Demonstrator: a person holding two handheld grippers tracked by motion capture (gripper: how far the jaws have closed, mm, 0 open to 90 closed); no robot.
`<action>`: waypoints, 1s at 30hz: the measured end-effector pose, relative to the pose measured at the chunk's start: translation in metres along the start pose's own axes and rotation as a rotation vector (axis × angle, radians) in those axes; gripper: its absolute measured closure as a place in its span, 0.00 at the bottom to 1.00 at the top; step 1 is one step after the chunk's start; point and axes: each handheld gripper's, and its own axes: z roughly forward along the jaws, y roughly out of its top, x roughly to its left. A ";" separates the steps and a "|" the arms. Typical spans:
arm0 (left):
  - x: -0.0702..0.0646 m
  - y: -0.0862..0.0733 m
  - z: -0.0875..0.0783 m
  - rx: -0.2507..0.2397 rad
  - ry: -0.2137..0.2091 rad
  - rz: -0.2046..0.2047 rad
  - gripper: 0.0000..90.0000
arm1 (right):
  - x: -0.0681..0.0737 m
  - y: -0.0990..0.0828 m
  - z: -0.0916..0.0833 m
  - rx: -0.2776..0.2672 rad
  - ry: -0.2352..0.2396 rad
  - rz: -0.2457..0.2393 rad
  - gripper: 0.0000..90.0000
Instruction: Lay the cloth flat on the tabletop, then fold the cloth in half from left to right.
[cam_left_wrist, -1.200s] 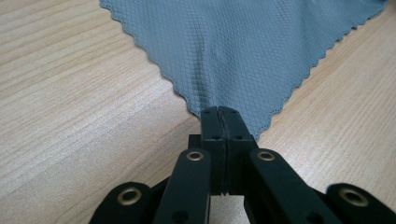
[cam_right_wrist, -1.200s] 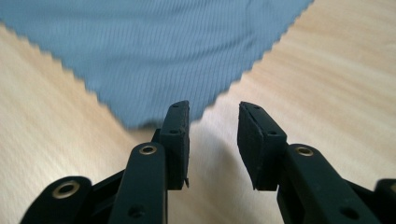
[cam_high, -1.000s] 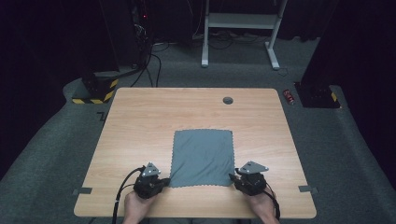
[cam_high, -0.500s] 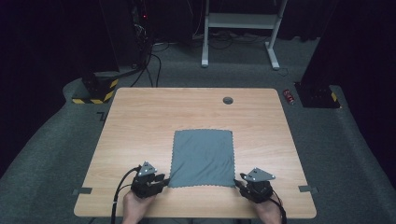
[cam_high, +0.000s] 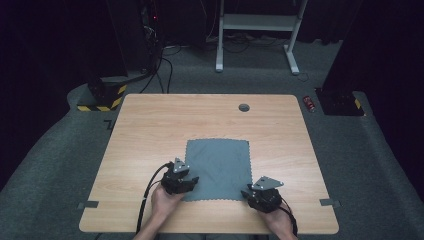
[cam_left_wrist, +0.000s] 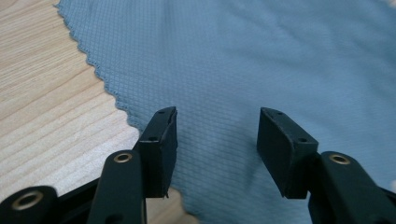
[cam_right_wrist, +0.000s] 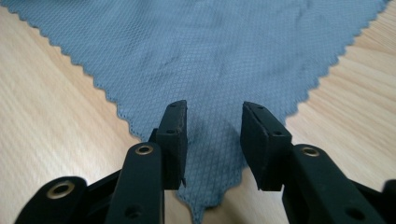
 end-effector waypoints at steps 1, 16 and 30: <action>0.000 0.000 0.000 -0.003 -0.002 -0.006 0.53 | -0.001 -0.002 -0.002 0.000 0.001 0.001 0.68; -0.006 -0.010 0.001 -0.064 0.029 0.035 0.49 | 0.017 0.030 0.009 -0.147 -0.001 0.052 0.59; -0.005 -0.010 0.001 -0.061 0.028 0.033 0.44 | 0.036 0.041 0.047 -0.028 0.017 -0.003 0.54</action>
